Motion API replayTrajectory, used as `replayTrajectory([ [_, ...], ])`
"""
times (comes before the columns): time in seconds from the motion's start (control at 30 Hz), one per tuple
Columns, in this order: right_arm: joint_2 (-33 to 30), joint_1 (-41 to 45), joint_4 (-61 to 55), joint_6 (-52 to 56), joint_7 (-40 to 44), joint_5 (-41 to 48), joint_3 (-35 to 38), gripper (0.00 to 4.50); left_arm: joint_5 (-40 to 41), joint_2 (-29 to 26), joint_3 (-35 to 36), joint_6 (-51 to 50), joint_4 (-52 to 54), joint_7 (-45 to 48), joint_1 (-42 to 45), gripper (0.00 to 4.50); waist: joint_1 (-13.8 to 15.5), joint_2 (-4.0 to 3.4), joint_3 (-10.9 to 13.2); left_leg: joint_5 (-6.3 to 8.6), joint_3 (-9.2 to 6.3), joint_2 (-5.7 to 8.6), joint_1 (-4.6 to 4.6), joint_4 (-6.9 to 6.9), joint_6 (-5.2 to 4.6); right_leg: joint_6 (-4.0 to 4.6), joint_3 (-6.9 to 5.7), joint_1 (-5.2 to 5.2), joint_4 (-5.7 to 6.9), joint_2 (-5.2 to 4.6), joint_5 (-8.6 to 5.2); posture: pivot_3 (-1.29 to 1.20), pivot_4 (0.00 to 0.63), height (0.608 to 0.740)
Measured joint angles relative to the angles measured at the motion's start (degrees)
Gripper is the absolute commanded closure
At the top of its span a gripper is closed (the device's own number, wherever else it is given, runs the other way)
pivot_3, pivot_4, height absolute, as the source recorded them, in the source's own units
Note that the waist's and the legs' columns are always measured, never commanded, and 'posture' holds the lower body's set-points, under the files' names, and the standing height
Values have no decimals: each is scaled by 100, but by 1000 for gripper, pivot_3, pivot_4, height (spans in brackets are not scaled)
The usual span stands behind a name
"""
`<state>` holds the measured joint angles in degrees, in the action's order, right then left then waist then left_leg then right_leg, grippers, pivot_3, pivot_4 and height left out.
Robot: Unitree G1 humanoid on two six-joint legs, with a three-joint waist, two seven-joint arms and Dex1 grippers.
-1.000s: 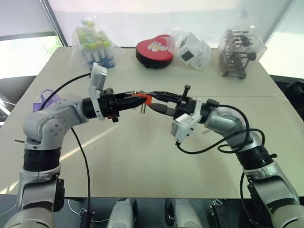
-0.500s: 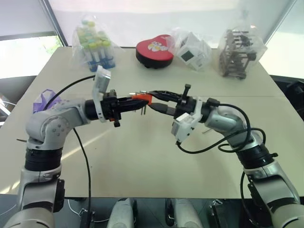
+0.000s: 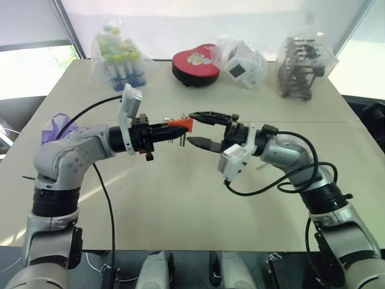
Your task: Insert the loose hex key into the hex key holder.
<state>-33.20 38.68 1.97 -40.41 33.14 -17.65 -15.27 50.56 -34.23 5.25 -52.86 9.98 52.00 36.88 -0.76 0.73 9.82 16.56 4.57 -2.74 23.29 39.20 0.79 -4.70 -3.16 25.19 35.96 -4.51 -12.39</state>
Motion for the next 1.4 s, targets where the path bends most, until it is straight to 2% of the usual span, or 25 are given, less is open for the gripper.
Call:
replayTrajectory([
  [0.2,-105,-97,61,114,139,74,1,494,-152,111,-7,156,29,-111,-28,4500,15,0,0,0,0,1,0,2,0,0,0,-3,-1,-1,0,0,150,740],
  [0.33,-225,-663,20,1518,567,694,235,494,-488,140,-88,511,222,-254,-243,4500,19,0,0,0,0,1,0,2,-1,0,0,-5,-2,-2,0,0,150,740],
  [0.5,-305,-1310,-932,5040,879,1920,1067,494,-907,363,-287,981,380,-477,-430,4500,32,0,0,1,-2,1,0,4,-2,1,-1,-5,1,-3,1,0,150,740],
  [0.6,-356,-1561,-2003,8092,670,2686,1706,494,-1146,566,-397,1244,383,-619,-483,4500,56,0,-1,2,-4,1,1,4,-3,2,-2,-5,2,-3,1,0,150,740],
  [0.67,-319,-1554,-2482,9784,469,3048,2096,494,-1267,715,-473,1363,384,-693,-483,4500,65,0,-2,3,-3,2,0,4,-6,3,-1,-5,2,-4,0,0,150,740],
  [0.7,-75,-1443,-2711,10640,259,3145,2378,494,-1332,777,-505,1440,359,-713,-482,4500,56,0,-2,3,-5,1,0,4,-6,3,-2,-4,3,-2,1,0,150,740],
  [0.83,472,-902,-3114,12662,-546,3040,2896,494,-1517,1006,-703,1648,222,-689,-444,4500,38,-4,-4,4,-5,2,3,2,-8,3,-2,0,5,-2,0,0,150,740],
  [0.93,935,-758,-3113,13199,-1342,2743,3218,494,-1594,1072,-804,1747,-19,-562,-327,4500,44,-4,-4,4,-6,4,7,2,-8,3,-2,3,3,-2,0,0,150,740],
  [1.13,1308,-945,-3101,13251,-2400,2406,3249,494,-1702,1213,-929,1861,-307,-321,-176,4500,20,-4,-3,6,-4,6,11,2,-12,1,-1,6,0,-3,1,0,150,740],
  [1.27,1446,-953,-3100,13252,-2854,2280,3193,494,-1763,1328,-1049,1971,-463,-194,-24,4500,13,-5,-4,6,-5,6,11,2,-12,1,-1,7,2,-2,1,0,150,740],
  [1.4,1853,-935,-3015,13252,-3176,2234,3279,494,-1884,1396,-1119,2080,-629,-121,5,4500,2,-5,-4,7,-7,5,10,-1,-12,1,-1,8,2,0,1,0,150,740],
])
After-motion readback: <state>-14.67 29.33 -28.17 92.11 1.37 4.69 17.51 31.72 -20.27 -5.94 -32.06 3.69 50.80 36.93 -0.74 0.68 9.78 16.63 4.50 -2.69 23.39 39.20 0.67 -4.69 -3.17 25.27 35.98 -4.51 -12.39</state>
